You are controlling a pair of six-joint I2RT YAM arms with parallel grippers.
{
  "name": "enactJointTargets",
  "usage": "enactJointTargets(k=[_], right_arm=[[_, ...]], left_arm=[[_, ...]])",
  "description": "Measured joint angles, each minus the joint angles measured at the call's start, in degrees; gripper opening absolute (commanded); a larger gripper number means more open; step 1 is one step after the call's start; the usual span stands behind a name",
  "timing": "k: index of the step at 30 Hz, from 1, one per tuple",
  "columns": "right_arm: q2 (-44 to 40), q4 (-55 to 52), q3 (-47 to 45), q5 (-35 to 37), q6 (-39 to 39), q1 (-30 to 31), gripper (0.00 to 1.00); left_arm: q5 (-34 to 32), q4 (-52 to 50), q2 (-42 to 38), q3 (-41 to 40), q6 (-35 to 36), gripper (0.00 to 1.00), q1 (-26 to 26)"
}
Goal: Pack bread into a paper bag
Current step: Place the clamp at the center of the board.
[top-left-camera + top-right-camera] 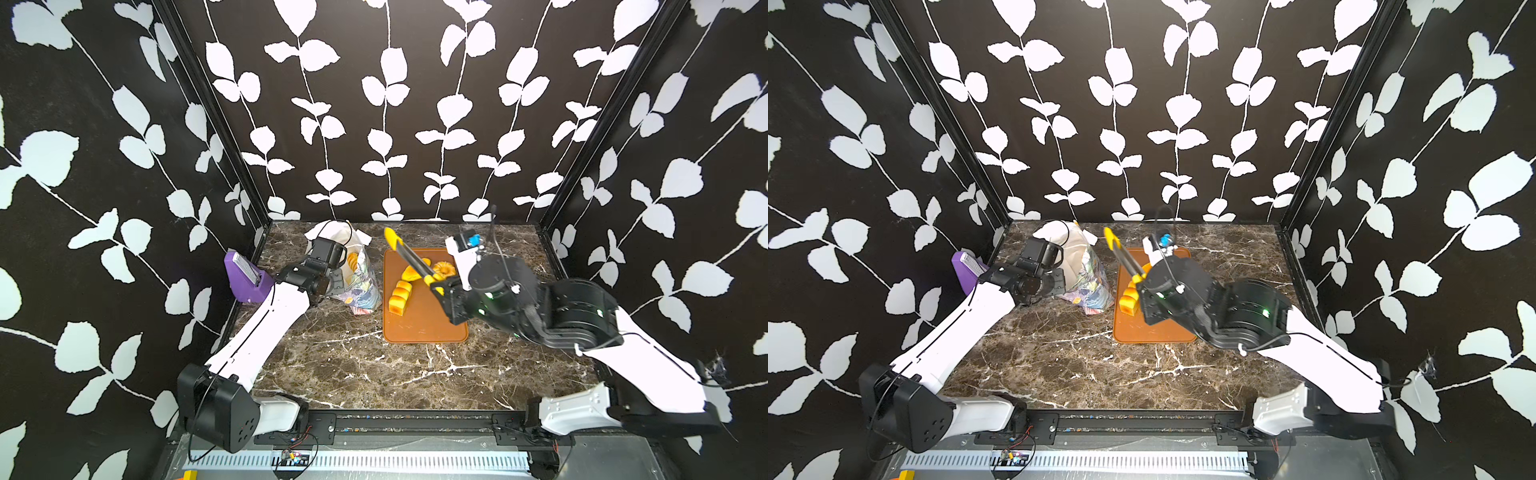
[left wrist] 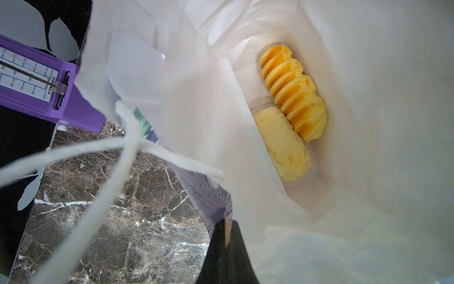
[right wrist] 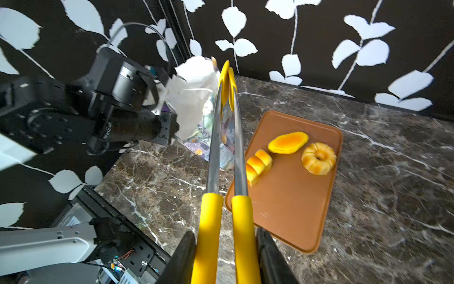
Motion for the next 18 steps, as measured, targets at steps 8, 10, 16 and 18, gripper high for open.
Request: enactJointTargets(k=[8,10,16,18], right_arm=[[-7.5,-5.3,-13.9,6.7,8.1,-0.4,0.00],[-8.1,-6.6,-17.4,7.9,11.2,-1.4,0.00],[-7.7,-9.4,-27.0,9.7,21.0,-5.0,0.00],[-7.8,-11.2,-29.0,10.6,25.1,-6.4,0.00]], left_arm=[[-0.1,-0.1,0.4,1.0,0.0,0.00,0.0],[-0.1,-0.2,0.8,1.7,0.0,0.00,0.0],[-0.2,-0.4,1.1,2.6,0.0,0.00,0.0],[-0.2,-0.6,1.1,2.6,0.0,0.00,0.0]])
